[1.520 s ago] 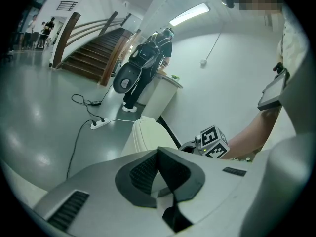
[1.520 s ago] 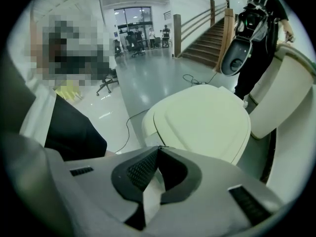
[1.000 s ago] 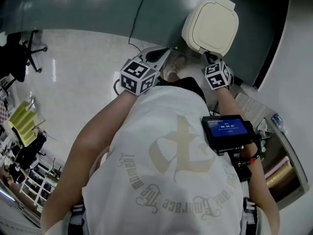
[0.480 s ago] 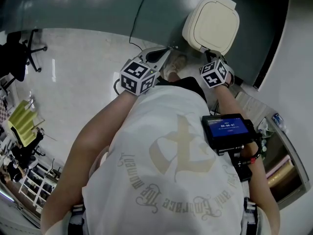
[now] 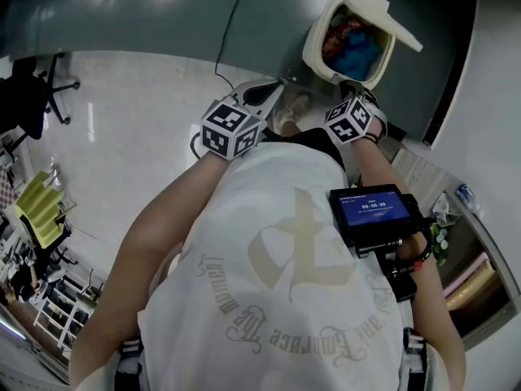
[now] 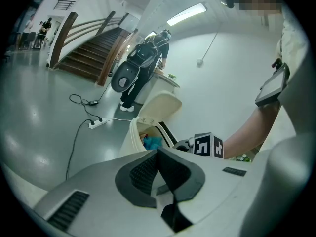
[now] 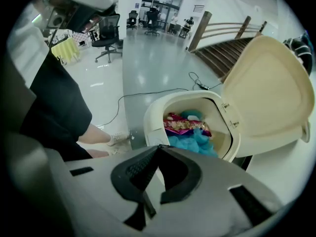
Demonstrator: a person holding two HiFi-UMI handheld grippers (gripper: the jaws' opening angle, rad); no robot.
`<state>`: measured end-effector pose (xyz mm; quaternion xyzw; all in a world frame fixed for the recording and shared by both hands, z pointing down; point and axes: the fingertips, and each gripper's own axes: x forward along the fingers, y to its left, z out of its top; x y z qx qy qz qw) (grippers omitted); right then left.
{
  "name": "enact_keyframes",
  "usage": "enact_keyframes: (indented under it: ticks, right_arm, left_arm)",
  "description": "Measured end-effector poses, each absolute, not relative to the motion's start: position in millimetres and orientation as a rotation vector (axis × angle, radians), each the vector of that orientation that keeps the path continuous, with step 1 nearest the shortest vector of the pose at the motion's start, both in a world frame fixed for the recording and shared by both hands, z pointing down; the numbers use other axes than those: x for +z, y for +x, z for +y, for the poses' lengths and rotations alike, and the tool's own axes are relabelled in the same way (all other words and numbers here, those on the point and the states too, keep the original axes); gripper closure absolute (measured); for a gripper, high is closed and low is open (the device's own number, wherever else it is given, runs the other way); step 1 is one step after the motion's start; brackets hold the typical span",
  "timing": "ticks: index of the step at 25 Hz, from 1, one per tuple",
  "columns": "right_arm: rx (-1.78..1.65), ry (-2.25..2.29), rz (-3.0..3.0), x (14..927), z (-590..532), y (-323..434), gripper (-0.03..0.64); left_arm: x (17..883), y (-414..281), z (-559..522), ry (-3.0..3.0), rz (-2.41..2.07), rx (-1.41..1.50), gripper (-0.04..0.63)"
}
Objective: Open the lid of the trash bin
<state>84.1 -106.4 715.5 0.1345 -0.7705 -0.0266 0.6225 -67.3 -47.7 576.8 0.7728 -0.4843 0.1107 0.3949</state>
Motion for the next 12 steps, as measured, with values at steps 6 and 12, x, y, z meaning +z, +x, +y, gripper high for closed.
enact_keyframes:
  ticks: [6,12]
  right_arm:
    - [-0.003,0.334,-1.788,721.3,-109.0,88.6,0.61]
    - [0.05,0.343,-1.799,722.5,-111.9,87.3,0.611]
  left_arm:
    - [581.1,-62.7,-45.9,1.96,-1.224,0.287,0.584]
    - [578.5,-65.6,-50.5,1.965,-1.23,0.285,0.583]
